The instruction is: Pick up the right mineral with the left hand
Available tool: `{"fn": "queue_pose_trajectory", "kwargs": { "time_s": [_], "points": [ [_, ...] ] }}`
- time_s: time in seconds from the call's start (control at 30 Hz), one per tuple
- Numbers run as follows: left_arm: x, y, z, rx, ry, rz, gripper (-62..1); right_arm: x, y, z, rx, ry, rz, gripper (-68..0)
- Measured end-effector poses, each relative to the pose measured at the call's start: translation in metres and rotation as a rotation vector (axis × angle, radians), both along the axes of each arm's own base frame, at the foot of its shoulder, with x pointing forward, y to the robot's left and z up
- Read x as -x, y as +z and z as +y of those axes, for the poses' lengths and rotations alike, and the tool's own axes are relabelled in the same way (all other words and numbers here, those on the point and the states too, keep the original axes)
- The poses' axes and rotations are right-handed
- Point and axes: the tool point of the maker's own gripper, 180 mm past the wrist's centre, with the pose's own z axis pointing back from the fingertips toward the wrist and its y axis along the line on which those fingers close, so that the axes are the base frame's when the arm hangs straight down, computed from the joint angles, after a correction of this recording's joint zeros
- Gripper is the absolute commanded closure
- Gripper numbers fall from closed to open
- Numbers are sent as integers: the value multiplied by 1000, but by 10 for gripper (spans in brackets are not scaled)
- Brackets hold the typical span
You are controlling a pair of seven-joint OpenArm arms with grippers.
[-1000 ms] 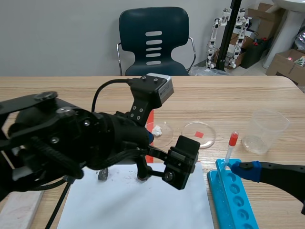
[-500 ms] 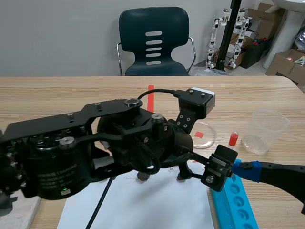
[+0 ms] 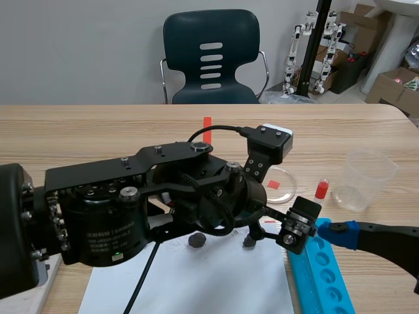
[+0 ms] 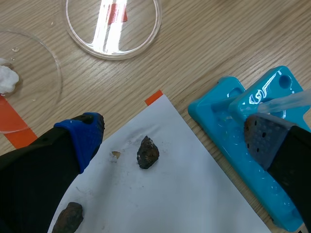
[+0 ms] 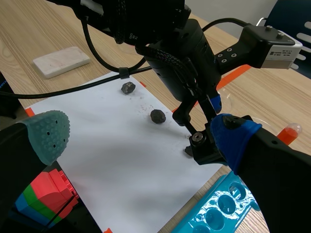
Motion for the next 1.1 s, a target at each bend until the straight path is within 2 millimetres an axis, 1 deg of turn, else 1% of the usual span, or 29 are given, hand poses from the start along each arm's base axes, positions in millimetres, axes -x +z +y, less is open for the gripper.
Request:
{"fn": "queue_pose_trajectory", "kwargs": {
  "time_s": [0.1, 0.3, 0.53, 0.63, 0.7, 0.8, 1.1],
  "points": [
    [-1, -2, 3, -6, 1, 0, -600, 0, 0, 0, 0, 0, 0, -606],
    [-4, -8, 17, -27, 2, -7, -600, 0, 0, 0, 0, 0, 0, -606],
    [-2, -11, 21, -24, -12, -9, -593, 0, 0, 0, 0, 0, 0, -606],
    [2, -13, 19, -16, -20, -3, -576, 0, 0, 0, 0, 0, 0, -606],
    [6, -15, 16, -11, -27, -6, -576, 0, 0, 0, 0, 0, 0, -606],
    [12, -24, 14, -21, -29, 14, -576, 0, 0, 0, 0, 0, 0, -606],
    [7, -36, 5, -10, -30, 7, -562, 0, 0, 0, 0, 0, 0, -606]
  ]
}}
